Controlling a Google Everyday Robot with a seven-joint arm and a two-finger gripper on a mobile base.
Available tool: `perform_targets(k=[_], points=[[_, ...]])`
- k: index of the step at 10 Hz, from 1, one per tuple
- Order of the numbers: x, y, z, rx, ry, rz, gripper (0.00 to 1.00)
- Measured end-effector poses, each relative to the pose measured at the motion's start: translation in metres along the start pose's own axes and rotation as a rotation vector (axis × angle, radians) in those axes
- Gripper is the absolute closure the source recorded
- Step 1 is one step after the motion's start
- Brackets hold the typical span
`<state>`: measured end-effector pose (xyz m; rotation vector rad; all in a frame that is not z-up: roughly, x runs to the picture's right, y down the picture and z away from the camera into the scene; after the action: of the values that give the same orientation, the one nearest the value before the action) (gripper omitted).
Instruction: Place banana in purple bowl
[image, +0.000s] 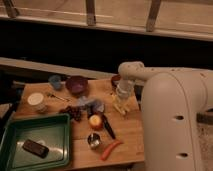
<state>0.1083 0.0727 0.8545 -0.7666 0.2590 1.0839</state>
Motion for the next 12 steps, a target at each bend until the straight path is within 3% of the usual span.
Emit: perform_targets(k=[3, 5, 9, 11, 12], points=[[-0.031, 0.001, -0.073, 0.043, -0.137, -0.031, 1.00], [-0.063, 0.014, -0.105, 0.047, -0.222, -0.081, 1.00], [-0.144, 0.076, -0.115, -0.007, -0.319, -0.218, 1.00], [-0.174, 0.106, -0.114, -0.058, -0.344, -0.276, 1.00], [-0.193, 0.131, -0.110, -0.110, -0.346, -0.312, 1.00]])
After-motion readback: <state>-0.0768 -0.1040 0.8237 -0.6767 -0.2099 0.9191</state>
